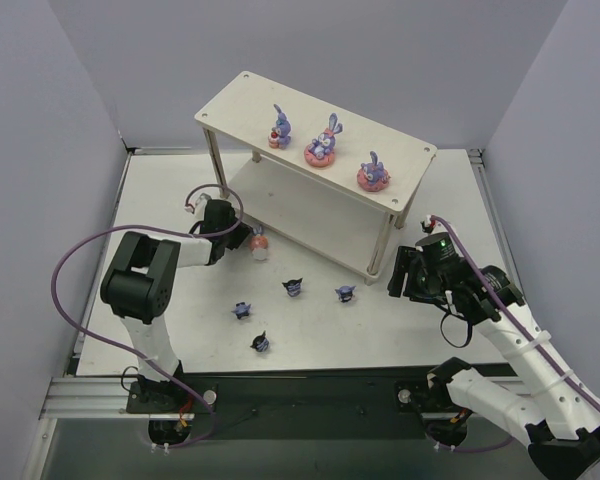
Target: Place and organize the plastic toys onto the shelf
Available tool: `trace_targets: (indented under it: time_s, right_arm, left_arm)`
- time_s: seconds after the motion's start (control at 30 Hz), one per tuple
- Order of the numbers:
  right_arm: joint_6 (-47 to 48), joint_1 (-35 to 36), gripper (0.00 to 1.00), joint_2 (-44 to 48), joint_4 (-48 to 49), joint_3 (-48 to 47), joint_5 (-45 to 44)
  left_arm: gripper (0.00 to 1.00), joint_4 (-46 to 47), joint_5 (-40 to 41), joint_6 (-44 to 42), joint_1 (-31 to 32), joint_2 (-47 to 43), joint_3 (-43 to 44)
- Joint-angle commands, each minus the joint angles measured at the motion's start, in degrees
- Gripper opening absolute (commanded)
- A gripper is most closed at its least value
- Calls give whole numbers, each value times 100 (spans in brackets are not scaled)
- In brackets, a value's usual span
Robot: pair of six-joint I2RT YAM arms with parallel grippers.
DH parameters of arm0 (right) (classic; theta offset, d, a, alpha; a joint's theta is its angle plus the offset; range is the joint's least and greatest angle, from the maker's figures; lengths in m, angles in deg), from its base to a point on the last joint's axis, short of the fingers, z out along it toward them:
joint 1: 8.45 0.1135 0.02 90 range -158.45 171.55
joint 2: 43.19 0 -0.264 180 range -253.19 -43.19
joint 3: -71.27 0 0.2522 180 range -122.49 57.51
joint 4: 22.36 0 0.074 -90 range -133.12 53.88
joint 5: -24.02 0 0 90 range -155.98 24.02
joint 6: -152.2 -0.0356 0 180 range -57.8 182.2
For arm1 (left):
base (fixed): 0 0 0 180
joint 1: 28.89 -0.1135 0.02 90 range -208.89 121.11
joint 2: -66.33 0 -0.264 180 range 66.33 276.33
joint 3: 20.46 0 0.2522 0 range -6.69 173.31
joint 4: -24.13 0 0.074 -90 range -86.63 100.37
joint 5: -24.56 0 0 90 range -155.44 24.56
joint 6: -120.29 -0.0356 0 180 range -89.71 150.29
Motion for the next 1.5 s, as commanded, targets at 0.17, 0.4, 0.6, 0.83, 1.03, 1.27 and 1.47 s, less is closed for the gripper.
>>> trace_targets:
  time_s: [0.17,0.4,0.6,0.83,1.03,1.27,1.47]
  right_arm:
    - [-7,-19,60,137,-100,-118,-61]
    - [10,-10,60,155,-100,-48,-43]
    - [37,-10,60,102,-91,-22,-43]
    - [28,-19,60,93,-56,-13,-69]
    - [28,-19,60,102,-65,14,-96]
    - [54,-19,60,120,-56,14,-95]
    - [72,-19,60,111,-56,-13,-96]
  left_arm:
    - [61,-923,-23,-1063,-43,-840,127]
    - [67,-2425,-303,-2099,10,-1035,899]
    - [67,-3490,-987,-2584,1,-578,1691]
    - [71,-4000,-1235,-2874,71,-191,2096]
    - [80,-3957,-1315,-2989,212,-50,2097]
    - [84,-3877,-1289,-3033,265,196,2106]
    - [66,-3983,-1174,-3147,273,328,2150]
